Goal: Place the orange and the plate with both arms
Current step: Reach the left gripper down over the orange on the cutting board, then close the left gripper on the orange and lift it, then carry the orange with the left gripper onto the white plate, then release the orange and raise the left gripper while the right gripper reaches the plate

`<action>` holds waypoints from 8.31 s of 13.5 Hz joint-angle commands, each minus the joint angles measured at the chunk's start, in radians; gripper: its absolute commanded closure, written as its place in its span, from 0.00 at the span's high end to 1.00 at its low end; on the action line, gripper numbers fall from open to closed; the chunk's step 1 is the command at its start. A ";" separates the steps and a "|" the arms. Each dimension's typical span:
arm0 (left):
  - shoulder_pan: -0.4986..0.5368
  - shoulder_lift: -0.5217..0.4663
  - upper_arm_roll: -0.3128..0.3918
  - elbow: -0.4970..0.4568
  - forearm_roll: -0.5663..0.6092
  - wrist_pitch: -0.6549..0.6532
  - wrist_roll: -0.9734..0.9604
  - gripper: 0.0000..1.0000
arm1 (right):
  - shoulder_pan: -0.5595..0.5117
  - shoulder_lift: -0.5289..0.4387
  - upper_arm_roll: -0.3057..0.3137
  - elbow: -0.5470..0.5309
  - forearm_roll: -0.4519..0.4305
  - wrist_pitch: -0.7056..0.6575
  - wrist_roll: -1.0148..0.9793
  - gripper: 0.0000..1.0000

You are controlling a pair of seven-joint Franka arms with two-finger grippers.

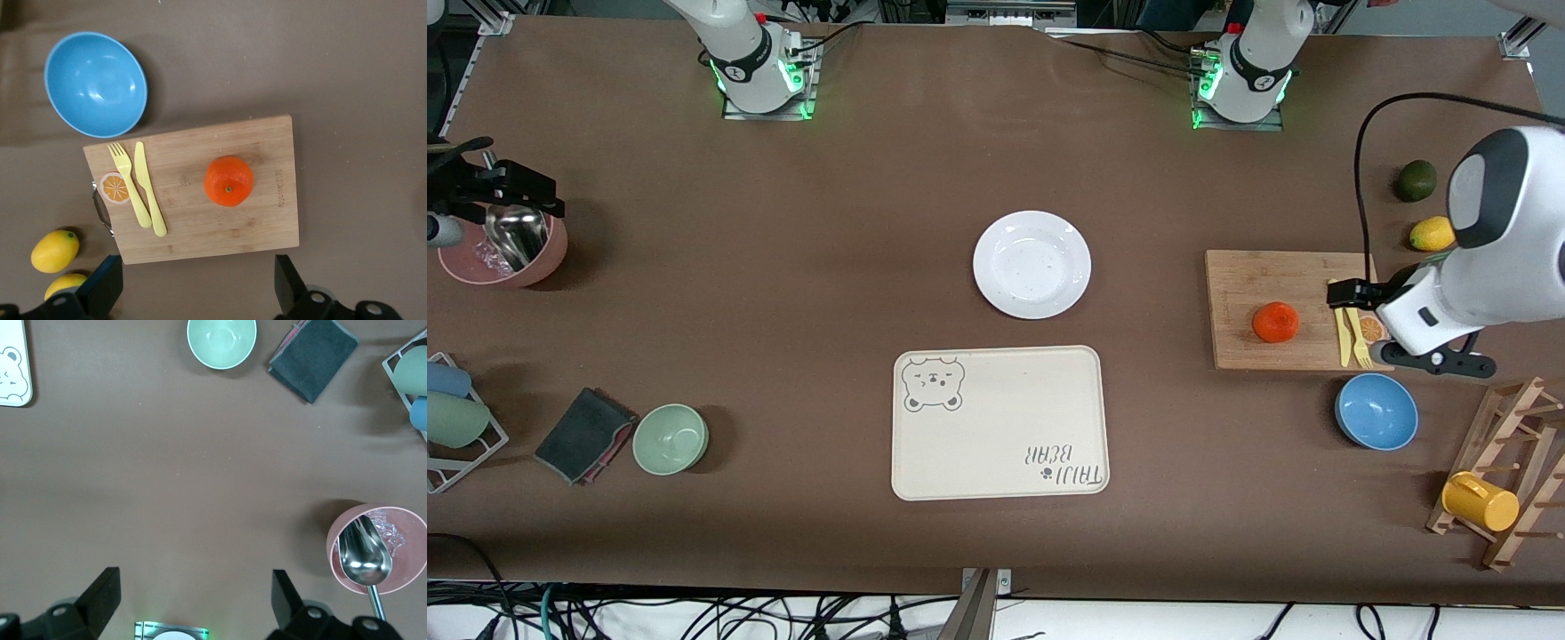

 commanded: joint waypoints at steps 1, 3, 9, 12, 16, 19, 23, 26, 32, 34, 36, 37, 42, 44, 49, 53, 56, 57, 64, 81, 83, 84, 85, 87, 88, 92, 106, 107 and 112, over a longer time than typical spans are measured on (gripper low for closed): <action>-0.007 -0.001 -0.002 -0.090 0.015 0.065 0.006 1.00 | -0.005 0.004 -0.003 0.015 0.019 -0.014 -0.004 1.00; 0.001 -0.002 -0.005 -0.237 -0.035 0.213 -0.002 1.00 | -0.006 0.004 -0.004 0.015 0.019 -0.015 -0.004 1.00; 0.007 0.047 -0.005 -0.359 -0.042 0.350 -0.056 1.00 | -0.005 0.004 -0.003 0.015 0.019 -0.015 -0.004 1.00; 0.013 0.103 -0.005 -0.357 -0.045 0.376 -0.056 1.00 | -0.005 0.004 -0.003 0.015 0.019 -0.015 -0.004 1.00; 0.013 0.154 -0.005 -0.348 -0.045 0.403 -0.056 1.00 | -0.006 0.004 -0.003 0.013 0.019 -0.017 -0.004 1.00; 0.015 0.170 -0.005 -0.345 -0.043 0.404 -0.056 1.00 | -0.006 0.004 -0.003 0.013 0.021 -0.018 -0.004 1.00; 0.015 0.185 -0.004 -0.343 -0.043 0.433 -0.056 1.00 | -0.006 0.004 -0.003 0.013 0.021 -0.017 -0.004 1.00; 0.021 0.208 -0.005 -0.345 -0.042 0.452 -0.054 1.00 | -0.011 0.004 -0.003 0.013 0.021 -0.017 -0.004 1.00; 0.019 0.220 -0.005 -0.343 -0.043 0.452 -0.060 0.47 | -0.009 0.004 -0.003 0.013 0.021 -0.017 -0.004 1.00; 0.018 0.217 -0.005 -0.342 -0.043 0.444 -0.083 0.30 | -0.011 0.006 -0.003 0.013 0.021 -0.017 -0.004 1.00; 0.004 0.214 -0.007 -0.314 -0.045 0.427 -0.114 0.23 | -0.011 0.006 -0.003 0.013 0.021 -0.017 -0.004 1.00; -0.005 0.213 -0.010 -0.299 -0.045 0.415 -0.131 0.23 | -0.009 0.004 -0.003 0.013 0.021 -0.017 -0.004 1.00; -0.027 0.202 -0.119 -0.213 -0.103 0.294 -0.247 0.16 | -0.011 0.006 -0.003 0.013 0.033 -0.017 -0.004 1.00; -0.036 0.202 -0.191 -0.208 -0.106 0.295 -0.349 0.09 | -0.009 0.006 -0.003 0.013 0.035 -0.017 -0.004 1.00; -0.085 0.208 -0.324 -0.202 -0.142 0.320 -0.636 0.09 | -0.011 0.006 -0.003 0.013 0.035 -0.017 -0.004 1.00; -0.236 0.211 -0.325 -0.204 -0.255 0.404 -0.842 0.09 | -0.009 0.006 -0.003 0.013 0.035 -0.017 -0.004 1.00; -0.351 0.231 -0.323 -0.210 -0.257 0.465 -1.006 0.08 | -0.009 0.006 -0.001 0.013 0.035 -0.017 -0.001 1.00; -0.372 0.248 -0.323 -0.213 -0.255 0.494 -1.048 0.08 | -0.009 0.004 -0.001 0.013 0.035 -0.017 -0.001 1.00; -0.425 0.343 -0.323 -0.210 -0.255 0.617 -1.119 0.36 | -0.009 0.006 -0.003 0.013 0.036 -0.017 -0.001 1.00; -0.200 0.309 -0.323 0.085 -0.036 0.036 -0.985 1.00 | -0.019 0.009 -0.003 0.013 0.035 -0.017 0.004 1.00; -0.156 0.282 -0.320 0.085 0.018 0.019 -0.875 1.00 | -0.011 0.013 0.002 0.013 0.033 -0.015 -0.014 1.00; -0.125 0.269 -0.315 0.085 0.019 0.019 -0.823 1.00 | -0.003 0.031 0.007 0.018 0.030 -0.017 -0.015 1.00; -0.081 0.266 -0.314 0.085 0.026 0.019 -0.785 1.00 | 0.013 0.039 0.008 0.010 0.033 -0.021 -0.013 1.00; -0.015 0.262 -0.318 0.089 0.110 0.019 -0.709 1.00 | 0.044 0.064 0.010 -0.004 0.038 -0.072 0.004 1.00; 0.010 0.242 -0.317 0.089 0.153 0.019 -0.663 1.00 | 0.078 0.079 0.014 -0.019 0.064 -0.074 0.005 1.00; 0.109 0.186 -0.323 0.136 0.167 0.025 -0.483 1.00 | 0.090 0.180 0.014 -0.045 0.352 -0.029 0.033 1.00; 0.287 -0.039 -0.302 0.135 0.021 0.002 -0.224 1.00 | 0.558 0.410 0.030 -0.340 1.170 0.871 0.006 1.00; 0.212 -0.075 -0.236 0.106 0.020 0.002 -0.221 1.00 | 0.578 0.447 0.031 -0.337 1.216 0.903 -0.052 1.00; 0.015 -0.234 0.014 -0.015 -0.112 0.007 -0.103 1.00 | 0.601 0.570 0.068 -0.344 1.702 0.897 -0.557 1.00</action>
